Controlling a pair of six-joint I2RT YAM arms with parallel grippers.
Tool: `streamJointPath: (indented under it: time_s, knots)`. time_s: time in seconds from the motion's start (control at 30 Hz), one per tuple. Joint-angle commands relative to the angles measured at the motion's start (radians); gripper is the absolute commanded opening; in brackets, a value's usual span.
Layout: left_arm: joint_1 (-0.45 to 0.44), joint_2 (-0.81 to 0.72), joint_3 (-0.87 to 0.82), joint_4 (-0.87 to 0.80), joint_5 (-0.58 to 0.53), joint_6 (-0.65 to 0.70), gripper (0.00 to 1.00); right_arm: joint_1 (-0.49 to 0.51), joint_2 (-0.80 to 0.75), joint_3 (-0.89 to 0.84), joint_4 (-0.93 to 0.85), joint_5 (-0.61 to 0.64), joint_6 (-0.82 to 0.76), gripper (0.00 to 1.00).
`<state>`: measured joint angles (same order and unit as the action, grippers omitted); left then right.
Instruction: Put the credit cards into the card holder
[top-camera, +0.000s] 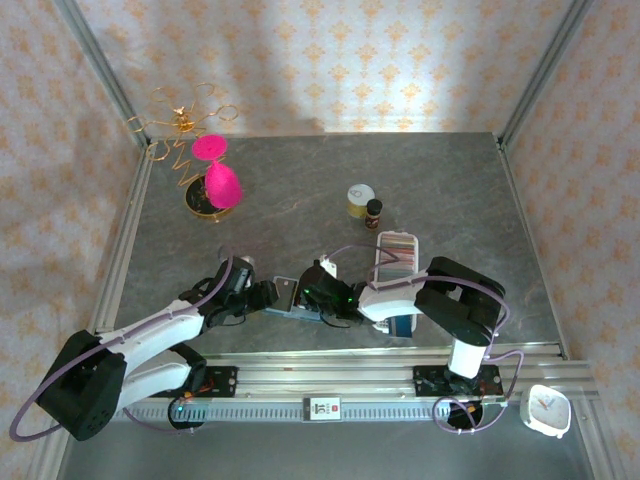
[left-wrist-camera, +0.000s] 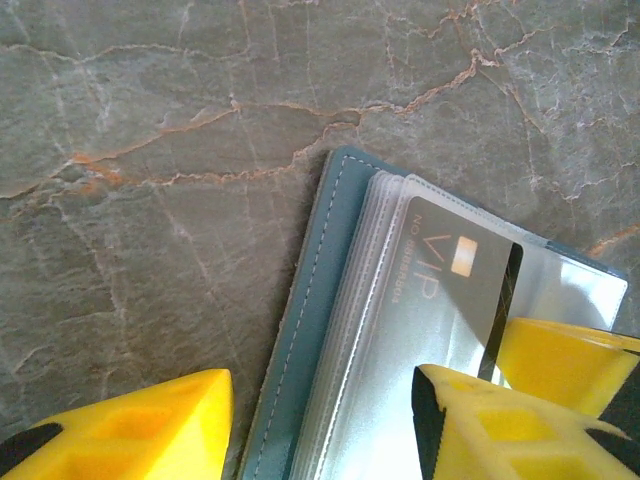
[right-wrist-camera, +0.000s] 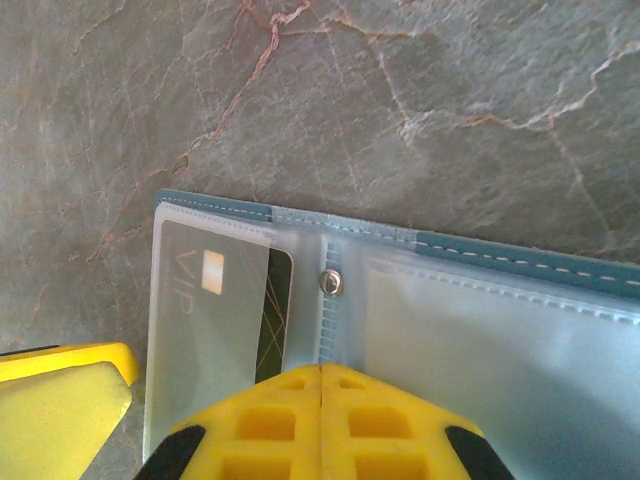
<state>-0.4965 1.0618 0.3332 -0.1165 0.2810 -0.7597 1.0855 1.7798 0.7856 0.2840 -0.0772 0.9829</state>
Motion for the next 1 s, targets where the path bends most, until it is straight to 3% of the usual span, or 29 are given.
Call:
streamJointPath:
  time_s: [0.0,0.27,0.67,0.97]
  knots:
    - [0.005,0.005,-0.025,0.054,0.038,-0.012,0.52,-0.004,0.047,-0.016,-0.075,0.027,-0.006,0.0]
    - [0.005,0.053,-0.023,0.072,0.079,0.002,0.52,-0.004,0.059,-0.021,-0.061,0.019,0.002,0.0]
    - [0.005,0.044,-0.035,0.212,0.244,-0.06,0.53,-0.004,0.064,-0.032,-0.046,0.019,0.011,0.0]
    - [0.009,0.034,-0.029,0.274,0.274,-0.102,0.53,-0.004,0.062,-0.05,-0.034,0.02,0.019,0.0]
